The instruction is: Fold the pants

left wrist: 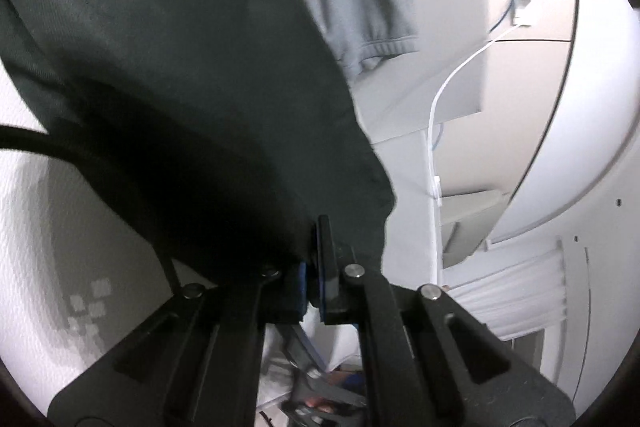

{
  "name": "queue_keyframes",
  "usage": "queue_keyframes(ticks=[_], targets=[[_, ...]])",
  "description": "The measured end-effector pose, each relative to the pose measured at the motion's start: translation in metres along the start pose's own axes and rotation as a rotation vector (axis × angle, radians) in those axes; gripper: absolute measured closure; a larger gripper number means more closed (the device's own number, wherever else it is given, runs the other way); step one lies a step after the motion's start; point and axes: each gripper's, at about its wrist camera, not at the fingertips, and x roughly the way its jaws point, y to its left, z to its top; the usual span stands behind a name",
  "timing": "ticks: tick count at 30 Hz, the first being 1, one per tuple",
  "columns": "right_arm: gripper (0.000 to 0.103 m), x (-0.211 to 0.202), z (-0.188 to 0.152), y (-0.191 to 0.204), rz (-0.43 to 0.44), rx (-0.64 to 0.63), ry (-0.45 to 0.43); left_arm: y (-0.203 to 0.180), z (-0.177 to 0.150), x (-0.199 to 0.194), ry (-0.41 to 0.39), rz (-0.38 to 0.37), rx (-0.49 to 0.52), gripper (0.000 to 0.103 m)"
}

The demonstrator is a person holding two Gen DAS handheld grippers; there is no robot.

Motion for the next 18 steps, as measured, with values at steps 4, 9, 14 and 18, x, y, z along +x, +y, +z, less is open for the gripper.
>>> queue_keyframes(ticks=[4, 9, 14, 18], targets=[[0.086, 0.008, 0.001, -0.002, -0.049, -0.017, 0.027, -0.001, 0.007, -0.014, -0.043, 0.019, 0.030, 0.102], [0.092, 0.003, -0.014, -0.016, -0.054, 0.017, 0.076, 0.012, 0.012, -0.021, -0.044, 0.078, 0.028, 0.103], [0.092, 0.003, -0.024, -0.026, -0.021, 0.069, 0.126, 0.033, 0.011, -0.024, -0.041, 0.156, 0.006, 0.103], [0.092, -0.002, -0.024, -0.028, -0.006, 0.092, 0.134, 0.021, 0.010, -0.032, -0.056, 0.167, 0.065, 0.103]])
